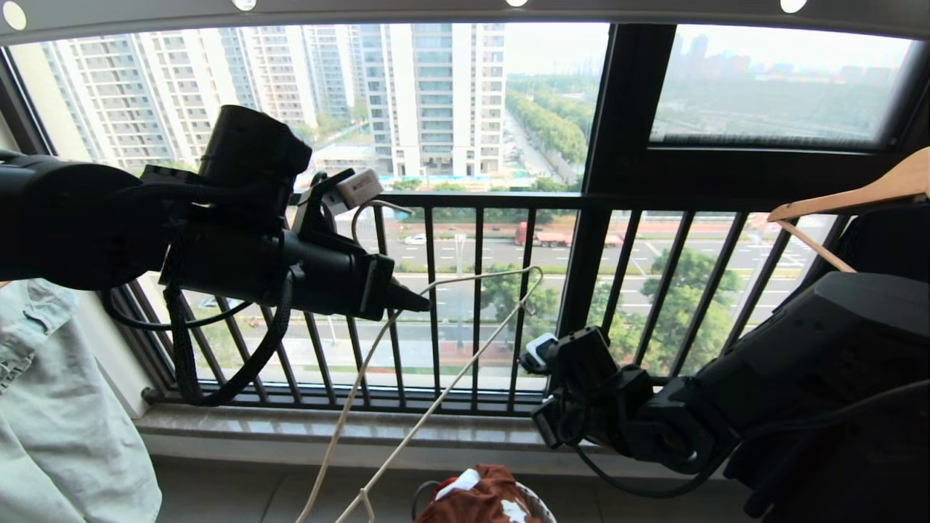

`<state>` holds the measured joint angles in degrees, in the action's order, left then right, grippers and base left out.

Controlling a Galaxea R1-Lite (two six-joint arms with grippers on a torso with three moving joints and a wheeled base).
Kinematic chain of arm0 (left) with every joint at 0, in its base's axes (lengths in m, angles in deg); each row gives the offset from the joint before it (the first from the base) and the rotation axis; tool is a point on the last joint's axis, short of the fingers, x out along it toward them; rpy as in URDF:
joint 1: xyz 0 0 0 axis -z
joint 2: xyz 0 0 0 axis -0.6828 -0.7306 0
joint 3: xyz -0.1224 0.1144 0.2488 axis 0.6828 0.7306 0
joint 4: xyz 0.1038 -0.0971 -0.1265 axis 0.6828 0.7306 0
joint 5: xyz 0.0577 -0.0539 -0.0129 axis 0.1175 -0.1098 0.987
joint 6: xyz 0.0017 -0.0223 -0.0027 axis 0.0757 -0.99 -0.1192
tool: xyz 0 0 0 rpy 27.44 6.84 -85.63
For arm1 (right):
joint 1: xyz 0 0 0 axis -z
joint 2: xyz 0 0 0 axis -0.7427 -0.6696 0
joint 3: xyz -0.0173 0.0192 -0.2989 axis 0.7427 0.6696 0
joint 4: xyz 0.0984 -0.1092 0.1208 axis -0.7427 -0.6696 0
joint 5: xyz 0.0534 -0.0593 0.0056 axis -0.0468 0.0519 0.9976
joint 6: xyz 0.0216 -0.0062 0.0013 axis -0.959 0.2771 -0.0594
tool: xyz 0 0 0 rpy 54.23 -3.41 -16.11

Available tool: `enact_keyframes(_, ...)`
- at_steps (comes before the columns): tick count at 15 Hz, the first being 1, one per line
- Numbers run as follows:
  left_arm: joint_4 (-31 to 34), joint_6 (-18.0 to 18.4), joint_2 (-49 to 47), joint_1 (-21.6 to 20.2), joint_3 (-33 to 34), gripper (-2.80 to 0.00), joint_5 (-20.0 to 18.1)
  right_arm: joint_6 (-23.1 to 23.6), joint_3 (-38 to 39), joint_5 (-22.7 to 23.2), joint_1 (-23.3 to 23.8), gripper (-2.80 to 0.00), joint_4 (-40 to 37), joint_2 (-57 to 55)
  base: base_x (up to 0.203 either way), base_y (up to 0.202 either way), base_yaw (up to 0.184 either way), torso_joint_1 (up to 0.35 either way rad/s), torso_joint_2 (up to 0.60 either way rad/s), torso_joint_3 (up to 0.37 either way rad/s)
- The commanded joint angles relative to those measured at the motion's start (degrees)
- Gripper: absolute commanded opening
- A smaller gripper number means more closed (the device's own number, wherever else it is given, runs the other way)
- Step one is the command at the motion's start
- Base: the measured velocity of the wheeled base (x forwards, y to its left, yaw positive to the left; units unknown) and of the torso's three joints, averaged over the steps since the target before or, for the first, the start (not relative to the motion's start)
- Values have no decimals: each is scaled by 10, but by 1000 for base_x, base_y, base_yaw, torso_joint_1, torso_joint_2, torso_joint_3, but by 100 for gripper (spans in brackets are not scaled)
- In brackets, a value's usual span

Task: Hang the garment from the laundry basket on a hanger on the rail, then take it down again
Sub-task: Hang the clothes rack on the clothesline

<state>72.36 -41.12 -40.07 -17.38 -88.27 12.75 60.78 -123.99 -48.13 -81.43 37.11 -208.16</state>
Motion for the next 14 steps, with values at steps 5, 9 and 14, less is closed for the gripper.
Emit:
enact_keyframes(5, -1, -2, -22, 58, 16, -280, 2, 0, -1, 0, 1, -280, 2, -7, 0, 0, 0, 0, 0, 0)
enact_keyframes(9, -2, -4, -13, 57, 15, -280, 4, 0, -1, 2, 2, -280, 1, -9, 0, 0, 0, 0, 0, 0)
enact_keyframes(14, -3, -3, -10, 50, 12, -280, 5, 1, -1, 2, 2, -280, 2, -13, 0, 0, 0, 0, 0, 0)
